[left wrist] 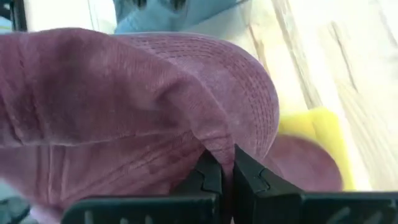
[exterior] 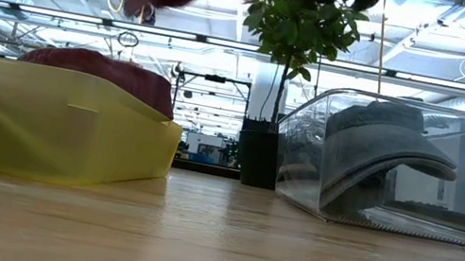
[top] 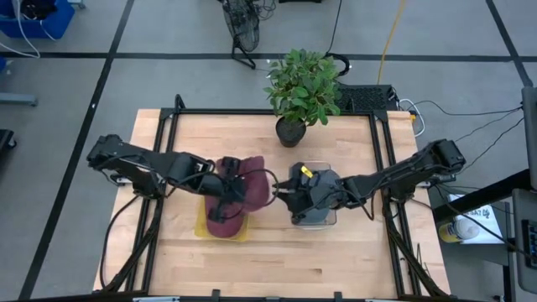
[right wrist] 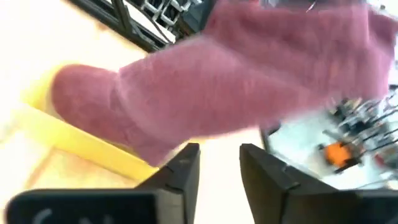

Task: Pick & Place hat
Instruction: Put the red cap into the yellow bin

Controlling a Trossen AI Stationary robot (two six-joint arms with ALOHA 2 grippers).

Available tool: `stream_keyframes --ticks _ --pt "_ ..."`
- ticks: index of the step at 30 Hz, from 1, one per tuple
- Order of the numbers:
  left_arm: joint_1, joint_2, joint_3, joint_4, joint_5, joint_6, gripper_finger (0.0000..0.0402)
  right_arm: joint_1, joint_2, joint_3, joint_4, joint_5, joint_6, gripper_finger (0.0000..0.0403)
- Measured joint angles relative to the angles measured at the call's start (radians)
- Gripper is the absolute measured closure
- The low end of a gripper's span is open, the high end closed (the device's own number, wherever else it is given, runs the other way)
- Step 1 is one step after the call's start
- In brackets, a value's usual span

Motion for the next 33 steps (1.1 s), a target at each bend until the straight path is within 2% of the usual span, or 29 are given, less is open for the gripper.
stream_keyframes --ticks 3,7,11,14,17,21,28,33 --pt "-0.022 -0.004 0.018 -0.081 0.004 -0.035 0.0394 0.020 -0.039 -0.003 -0.049 0.000 0.134 0.0277" --pt "-0.046 0.002 -0.002 -0.183 0.011 -0.112 0.0394 0.047 -0.109 -0.044 -0.054 -0.017 0.229 0.0270" --pt "-0.078 0.000 -0.040 -0.191 0.072 -0.150 0.0394 0.062 -0.200 -0.116 -0.023 -0.169 0.267 0.0304" --pt "-0.103 0.001 -0.062 -0.188 0.090 -0.188 0.0394 0.077 -0.273 -0.183 0.032 -0.188 0.266 0.0352" --pt "-0.124 -0.001 -0.114 -0.136 0.093 -0.211 0.0394 0.080 -0.332 -0.275 0.096 -0.195 0.249 0.0394" --pt "-0.136 0.000 -0.215 -0.023 0.152 -0.211 0.0394 0.080 -0.409 -0.418 0.265 -0.240 0.254 0.0391" --pt "-0.120 0.000 -0.353 0.048 0.183 -0.226 0.0394 0.080 -0.501 -0.640 0.510 -0.238 0.271 0.0399" --pt "-0.103 0.000 -0.404 0.106 0.196 -0.208 0.0392 0.078 -0.556 -0.697 0.625 -0.238 0.254 0.0402"
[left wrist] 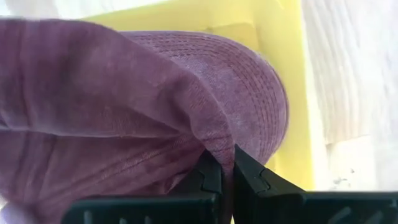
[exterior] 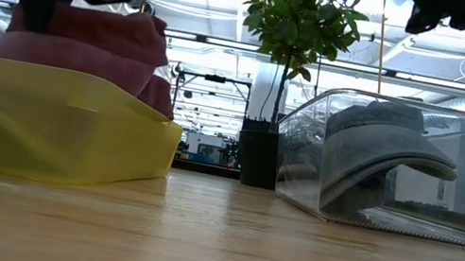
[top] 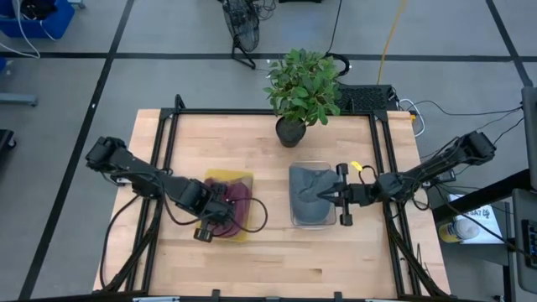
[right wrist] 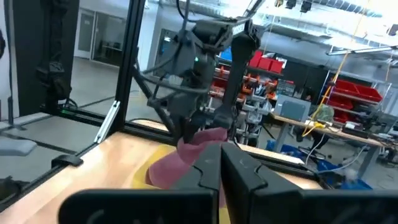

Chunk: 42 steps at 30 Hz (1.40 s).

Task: Pick & Place hat
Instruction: Put the red cap into the yellow bin

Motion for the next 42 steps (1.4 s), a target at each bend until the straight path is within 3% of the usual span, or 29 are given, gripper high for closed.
stream_keyframes --ticks 11,19,24,42 --pt "0.039 -0.003 -0.117 0.152 0.089 0.084 0.0394 0.000 -0.014 -0.016 -0.014 0.000 -0.002 0.0402" --pt "0.067 -0.006 -0.244 0.290 0.129 0.087 0.0394 0.000 -0.014 -0.016 -0.015 0.000 -0.008 0.0402" --pt "0.075 -0.006 -0.258 0.308 0.150 0.074 0.0394 0.000 -0.014 -0.016 -0.015 0.000 -0.008 0.0402" --pt "0.065 0.004 -0.012 0.106 0.057 0.008 0.0239 0.000 -0.013 -0.016 -0.029 0.000 -0.027 0.0402"
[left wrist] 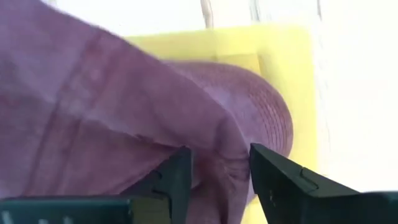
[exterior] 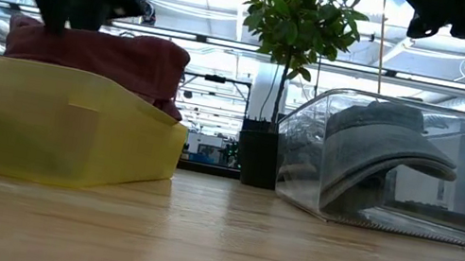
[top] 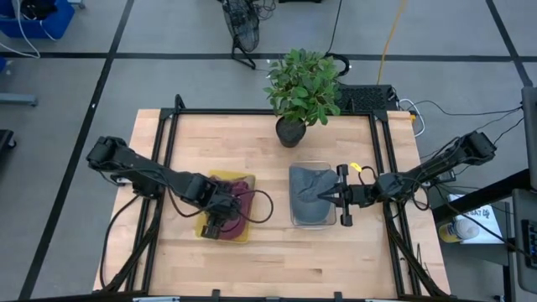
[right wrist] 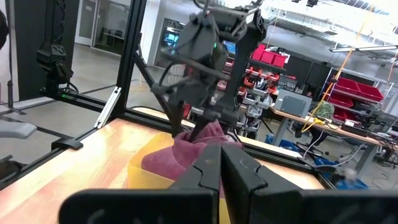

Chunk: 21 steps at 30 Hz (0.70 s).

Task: Pick & Place hat
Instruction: Put the red cap into the yellow bin, then return to Home Position

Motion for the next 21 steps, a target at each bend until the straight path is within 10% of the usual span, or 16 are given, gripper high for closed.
stream_keyframes --ticks 9,21 --pt "-0.037 -0.083 0.088 -0.061 -0.026 0.254 0.0261 0.000 0.000 0.000 -0.008 0.000 -0.003 0.0402" --pt "-0.069 -0.647 -0.132 0.115 -0.210 0.287 0.0391 0.000 0.000 0.000 -0.023 0.000 -0.060 0.0402"
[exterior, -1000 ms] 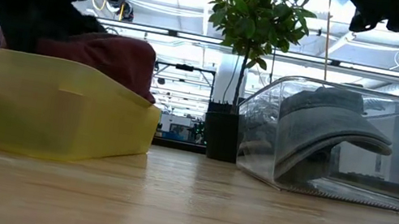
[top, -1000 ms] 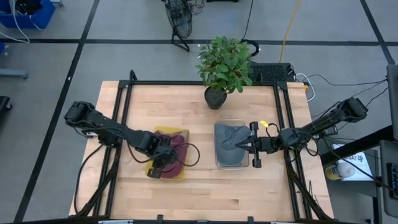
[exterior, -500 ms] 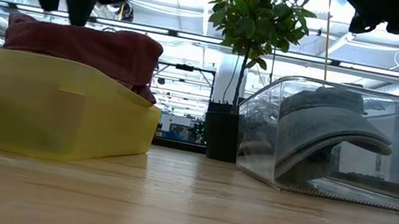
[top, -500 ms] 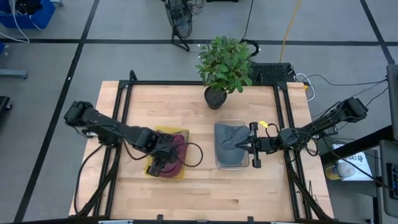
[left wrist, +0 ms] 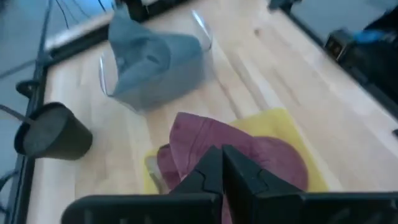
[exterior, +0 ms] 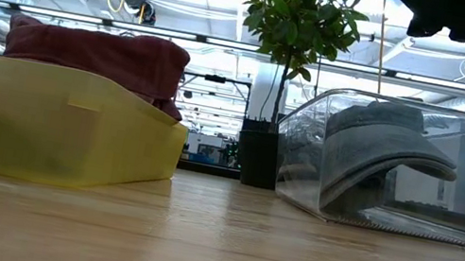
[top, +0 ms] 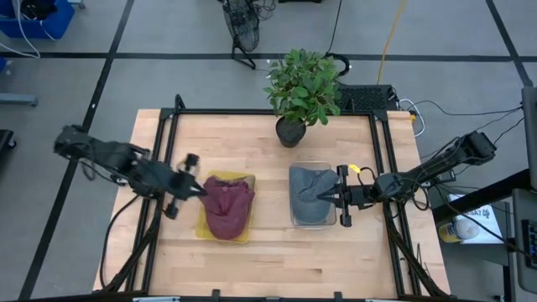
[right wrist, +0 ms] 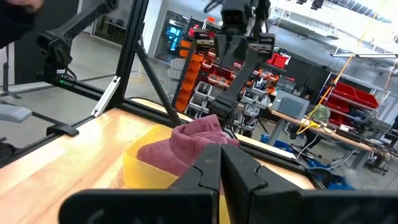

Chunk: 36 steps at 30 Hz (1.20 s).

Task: Pick & Place hat
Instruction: Return to Home Position

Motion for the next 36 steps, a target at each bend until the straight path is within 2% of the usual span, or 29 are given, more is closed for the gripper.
stream_keyframes --ticks 6,9,12,15,18,24,31,36 --pt "0.000 -0.258 -0.211 0.188 -0.010 0.057 0.0396 0.000 0.000 0.000 0.015 0.002 0.001 0.0402" --pt "-0.002 -0.368 -0.322 0.282 -0.050 0.101 0.0393 -0.001 -0.003 0.000 0.017 0.009 0.000 0.0402" --pt "-0.001 -0.454 -0.379 0.309 -0.132 0.105 0.0398 -0.006 -0.033 0.000 0.002 0.074 0.000 0.0402" --pt "-0.001 -0.517 -0.385 0.346 -0.168 0.077 0.0394 -0.044 -0.104 0.000 -0.092 0.075 0.007 0.0402" --pt "-0.001 -0.557 -0.396 0.414 -0.176 0.069 0.0392 -0.094 -0.198 0.000 -0.189 0.031 0.053 0.0403" --pt "0.023 -0.565 -0.537 0.664 -0.225 0.183 0.0395 -0.198 -0.340 0.000 -0.326 -0.177 0.138 0.0403" --pt "0.141 -0.603 -0.675 0.744 -0.235 0.154 0.0399 -0.255 -0.406 -0.104 -0.263 -0.184 0.169 0.0403" --pt "0.215 -0.693 -0.746 0.750 -0.130 0.110 0.0400 -0.301 -0.511 -0.198 -0.235 -0.184 0.209 0.0403"
